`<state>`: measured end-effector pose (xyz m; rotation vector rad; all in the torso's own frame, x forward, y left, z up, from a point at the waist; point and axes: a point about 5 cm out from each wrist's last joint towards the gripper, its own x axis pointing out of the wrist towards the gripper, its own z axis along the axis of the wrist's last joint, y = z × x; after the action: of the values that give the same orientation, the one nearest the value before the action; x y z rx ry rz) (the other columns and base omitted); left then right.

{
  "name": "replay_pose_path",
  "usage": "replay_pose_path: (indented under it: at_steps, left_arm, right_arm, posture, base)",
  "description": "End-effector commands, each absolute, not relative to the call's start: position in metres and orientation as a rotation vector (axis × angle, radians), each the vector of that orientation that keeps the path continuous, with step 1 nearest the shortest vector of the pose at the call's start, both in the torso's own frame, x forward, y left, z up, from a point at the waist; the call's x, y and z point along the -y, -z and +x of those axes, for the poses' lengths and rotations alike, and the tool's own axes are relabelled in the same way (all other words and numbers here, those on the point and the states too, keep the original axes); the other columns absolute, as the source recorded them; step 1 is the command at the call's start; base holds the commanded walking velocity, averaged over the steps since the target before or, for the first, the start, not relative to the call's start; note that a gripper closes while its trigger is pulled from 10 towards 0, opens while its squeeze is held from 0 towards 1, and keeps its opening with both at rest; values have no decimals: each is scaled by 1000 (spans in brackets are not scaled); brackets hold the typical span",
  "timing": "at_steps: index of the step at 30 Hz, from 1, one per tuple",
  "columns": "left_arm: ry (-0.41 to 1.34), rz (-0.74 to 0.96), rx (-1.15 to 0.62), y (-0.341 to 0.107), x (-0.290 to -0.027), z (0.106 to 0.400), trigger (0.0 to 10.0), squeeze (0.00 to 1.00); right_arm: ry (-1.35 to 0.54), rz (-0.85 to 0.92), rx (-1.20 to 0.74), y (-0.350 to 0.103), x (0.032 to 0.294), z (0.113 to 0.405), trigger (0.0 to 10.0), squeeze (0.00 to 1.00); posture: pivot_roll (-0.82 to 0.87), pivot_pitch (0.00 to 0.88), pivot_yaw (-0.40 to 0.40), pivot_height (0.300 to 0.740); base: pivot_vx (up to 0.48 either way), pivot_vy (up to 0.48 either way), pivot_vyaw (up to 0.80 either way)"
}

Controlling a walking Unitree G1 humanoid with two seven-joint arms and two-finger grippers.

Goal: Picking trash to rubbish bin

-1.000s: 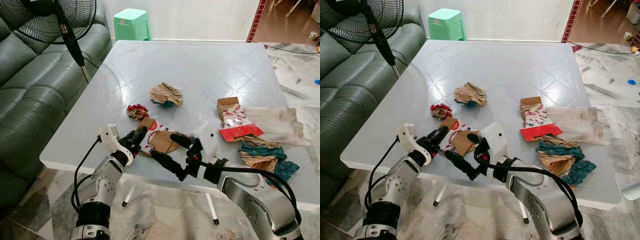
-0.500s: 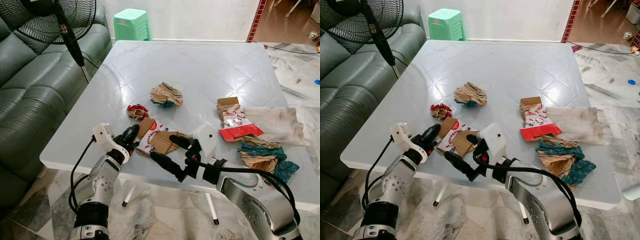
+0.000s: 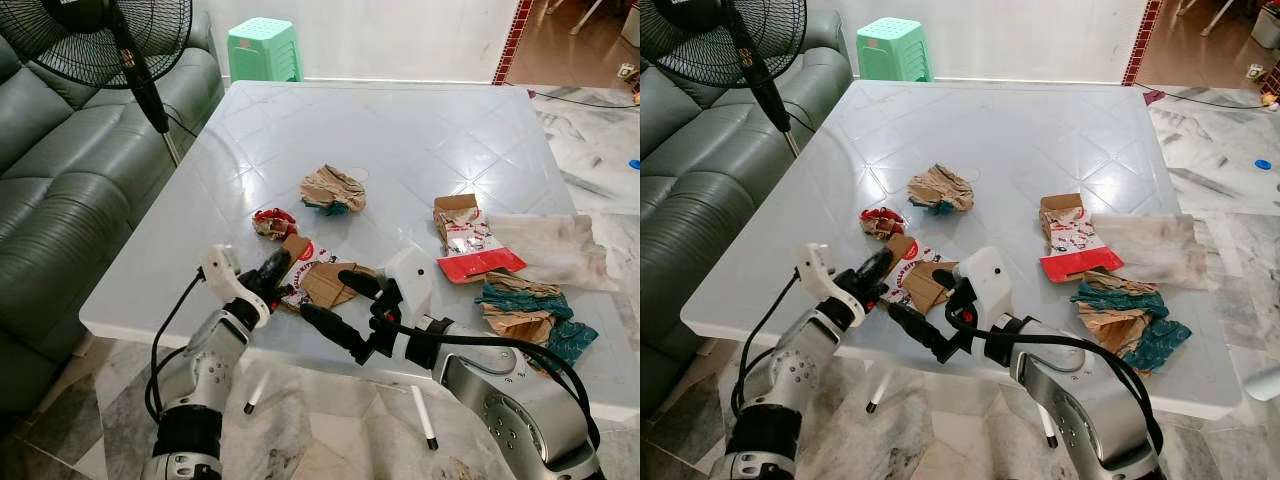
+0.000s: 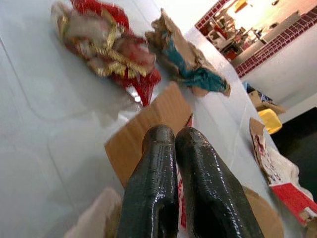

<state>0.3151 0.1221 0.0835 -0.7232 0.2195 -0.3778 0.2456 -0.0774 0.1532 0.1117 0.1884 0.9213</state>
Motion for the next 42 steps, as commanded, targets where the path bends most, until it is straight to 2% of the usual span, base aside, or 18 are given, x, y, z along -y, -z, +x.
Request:
replay_pose_path:
  at_steps: [1, 22, 23, 42]
  left_arm:
    - [386, -718, -213, -86, -123, 315, 10000, 1000]
    - [390, -665, -240, -84, -120, 316, 10000, 1000]
    - [386, -670, -241, -83, -121, 315, 0, 0]
    - [339, -712, -203, -85, -130, 317, 0, 0]
  right_arm:
    - [-936, 108, -174, -156, 75, 245, 10000, 0]
    - [-936, 112, -171, -155, 73, 245, 10000, 0]
    - [-937, 113, -171, -155, 73, 245, 10000, 0]
    - [-935, 114, -171, -155, 73, 246, 10000, 0]
  posture:
    - [-80, 60, 21, 740]
    - [-81, 58, 28, 740]
    - [-79, 58, 30, 740]
    - [-76, 56, 29, 740]
  base:
    - [0, 0, 0]
    - [0, 0, 0]
    - [0, 0, 0]
    - [0, 0, 0]
